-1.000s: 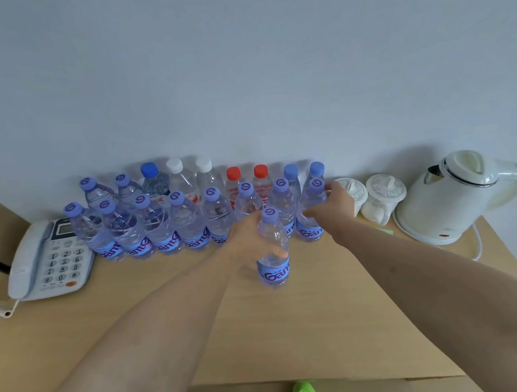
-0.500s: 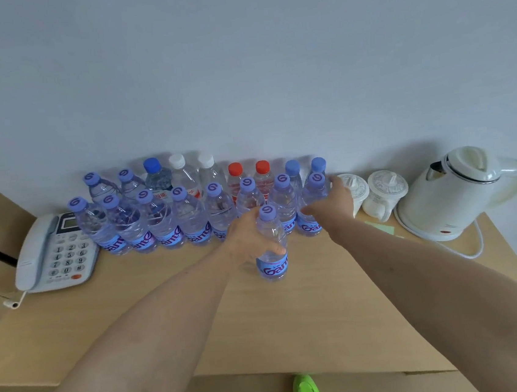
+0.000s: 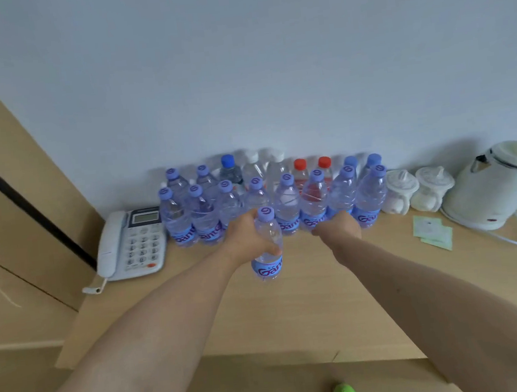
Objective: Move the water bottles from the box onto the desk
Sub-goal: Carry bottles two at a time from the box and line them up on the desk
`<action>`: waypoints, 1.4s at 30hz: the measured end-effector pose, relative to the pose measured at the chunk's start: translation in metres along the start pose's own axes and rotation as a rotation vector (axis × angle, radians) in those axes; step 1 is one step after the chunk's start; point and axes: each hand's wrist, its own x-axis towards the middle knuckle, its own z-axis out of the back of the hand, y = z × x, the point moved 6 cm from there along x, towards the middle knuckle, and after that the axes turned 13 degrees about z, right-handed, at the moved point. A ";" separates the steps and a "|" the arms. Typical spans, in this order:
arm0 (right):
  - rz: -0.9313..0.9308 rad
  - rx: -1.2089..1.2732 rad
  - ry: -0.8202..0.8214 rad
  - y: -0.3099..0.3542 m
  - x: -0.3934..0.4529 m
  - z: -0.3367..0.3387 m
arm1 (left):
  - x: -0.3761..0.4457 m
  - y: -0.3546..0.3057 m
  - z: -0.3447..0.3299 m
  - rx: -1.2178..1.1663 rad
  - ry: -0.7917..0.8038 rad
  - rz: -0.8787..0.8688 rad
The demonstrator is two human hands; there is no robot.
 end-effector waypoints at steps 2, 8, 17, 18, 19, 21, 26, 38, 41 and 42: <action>0.041 -0.009 0.069 0.013 -0.018 -0.028 | -0.001 0.023 0.023 -0.009 -0.017 0.007; 0.160 -0.003 0.266 0.046 -0.067 -0.104 | -0.011 0.085 0.081 -0.068 -0.086 0.033; 0.206 -0.047 0.341 0.092 -0.076 -0.150 | -0.004 0.113 0.128 -0.098 -0.164 -0.012; 0.218 -0.053 0.347 0.097 -0.073 -0.153 | -0.001 0.114 0.131 -0.098 -0.177 -0.013; 0.228 -0.059 0.356 0.102 -0.071 -0.156 | 0.002 0.114 0.133 -0.094 -0.189 -0.014; 0.244 -0.070 0.375 0.109 -0.066 -0.162 | 0.008 0.115 0.138 -0.072 -0.219 -0.020; 0.272 -0.069 0.428 0.117 -0.054 -0.180 | 0.025 0.125 0.150 -0.065 -0.235 0.013; 0.345 -0.084 0.437 0.138 -0.034 -0.218 | 0.053 0.153 0.165 -0.160 -0.248 0.084; 0.326 -0.092 0.453 0.136 -0.033 -0.226 | 0.058 0.151 0.162 -0.106 -0.249 0.054; 0.324 -0.092 0.458 0.136 -0.033 -0.228 | 0.059 0.150 0.162 -0.088 -0.259 0.038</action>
